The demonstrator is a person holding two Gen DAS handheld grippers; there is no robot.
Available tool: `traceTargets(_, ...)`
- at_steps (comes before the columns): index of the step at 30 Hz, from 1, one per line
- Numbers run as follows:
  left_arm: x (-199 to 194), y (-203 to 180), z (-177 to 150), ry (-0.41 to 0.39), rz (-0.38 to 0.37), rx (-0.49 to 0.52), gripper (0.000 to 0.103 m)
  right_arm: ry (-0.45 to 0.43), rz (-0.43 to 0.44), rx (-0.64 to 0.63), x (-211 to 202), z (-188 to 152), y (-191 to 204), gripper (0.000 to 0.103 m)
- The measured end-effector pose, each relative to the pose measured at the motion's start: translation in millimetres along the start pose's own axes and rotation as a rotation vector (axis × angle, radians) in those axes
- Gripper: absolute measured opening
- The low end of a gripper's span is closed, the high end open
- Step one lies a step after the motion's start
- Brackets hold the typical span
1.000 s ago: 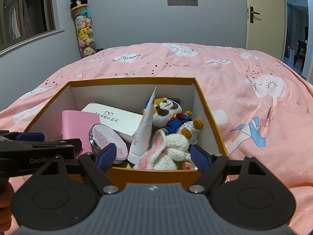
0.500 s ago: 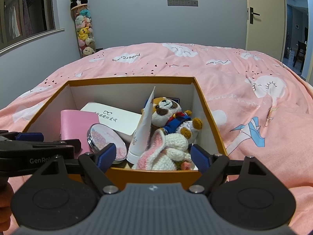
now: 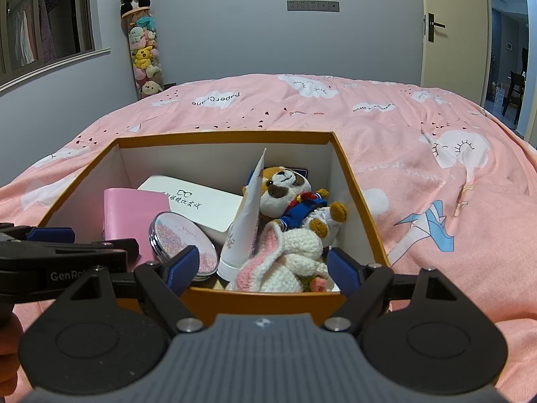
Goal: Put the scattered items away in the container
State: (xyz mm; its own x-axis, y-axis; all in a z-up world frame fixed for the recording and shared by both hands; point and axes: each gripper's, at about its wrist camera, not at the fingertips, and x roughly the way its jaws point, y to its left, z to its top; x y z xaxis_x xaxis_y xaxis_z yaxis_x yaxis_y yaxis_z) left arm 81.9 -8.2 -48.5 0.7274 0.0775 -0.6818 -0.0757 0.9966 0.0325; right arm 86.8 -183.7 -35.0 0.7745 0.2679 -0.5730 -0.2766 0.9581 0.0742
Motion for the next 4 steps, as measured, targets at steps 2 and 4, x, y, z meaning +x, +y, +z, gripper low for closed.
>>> traceTargets(2,0.0,0.0,0.0,-0.001,0.000,0.000,0.090,0.000,0.000,0.000,0.0,0.0,0.1,0.085)
traceTargets(4,-0.1,-0.1,0.0,0.000,0.001,0.000,0.090,0.000,0.000,0.000,0.0,0.0,0.2,0.085)
